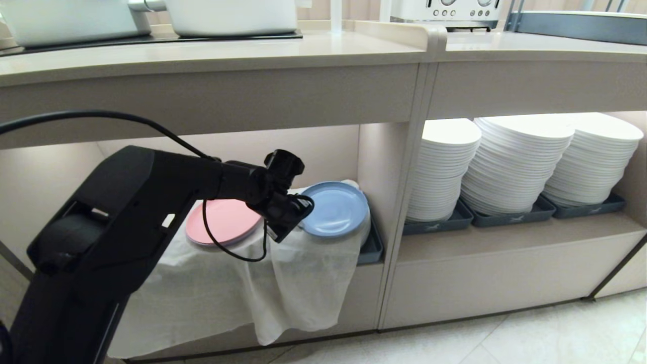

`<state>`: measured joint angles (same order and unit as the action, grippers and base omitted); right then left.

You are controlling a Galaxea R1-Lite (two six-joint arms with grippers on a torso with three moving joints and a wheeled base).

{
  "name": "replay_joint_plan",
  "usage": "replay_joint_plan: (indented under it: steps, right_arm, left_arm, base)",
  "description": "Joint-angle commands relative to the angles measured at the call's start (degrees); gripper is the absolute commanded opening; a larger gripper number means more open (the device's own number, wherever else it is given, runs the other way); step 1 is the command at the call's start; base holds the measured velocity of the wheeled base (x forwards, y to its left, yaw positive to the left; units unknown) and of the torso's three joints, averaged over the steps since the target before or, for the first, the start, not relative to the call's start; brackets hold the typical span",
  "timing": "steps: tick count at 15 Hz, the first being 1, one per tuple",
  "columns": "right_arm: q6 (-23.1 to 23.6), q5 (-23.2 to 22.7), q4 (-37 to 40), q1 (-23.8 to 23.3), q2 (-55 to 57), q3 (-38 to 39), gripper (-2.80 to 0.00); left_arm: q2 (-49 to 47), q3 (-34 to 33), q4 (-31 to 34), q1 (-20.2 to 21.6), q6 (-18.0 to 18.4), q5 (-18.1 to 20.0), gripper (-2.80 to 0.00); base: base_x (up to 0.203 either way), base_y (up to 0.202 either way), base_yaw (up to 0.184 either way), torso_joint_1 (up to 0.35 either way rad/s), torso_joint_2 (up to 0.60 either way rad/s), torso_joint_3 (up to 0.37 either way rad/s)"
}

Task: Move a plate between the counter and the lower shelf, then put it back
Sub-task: Put the plate in the cupboard

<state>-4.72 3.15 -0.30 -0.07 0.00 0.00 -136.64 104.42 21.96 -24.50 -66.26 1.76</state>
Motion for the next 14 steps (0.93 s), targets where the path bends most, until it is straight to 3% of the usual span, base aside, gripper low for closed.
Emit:
replay_joint_plan:
  steps: [1, 14]
  right_arm:
    - [0.0, 0.0, 0.0, 0.0, 0.0, 0.0, -2.80]
    - [-0.1, 0.0, 0.0, 0.0, 0.0, 0.0, -2.80]
  left_arm:
    - [-1.4, 1.0, 0.1, 0.0, -0.3, 0.0, -2.80]
    - [-5.5, 5.7, 0.2, -0.2, 0.0, -1.2, -2.80]
  base:
    - [0.000, 0.000, 0.000, 0.000, 0.00, 0.000]
    - [0.000, 0.000, 0.000, 0.000, 0.00, 0.000]
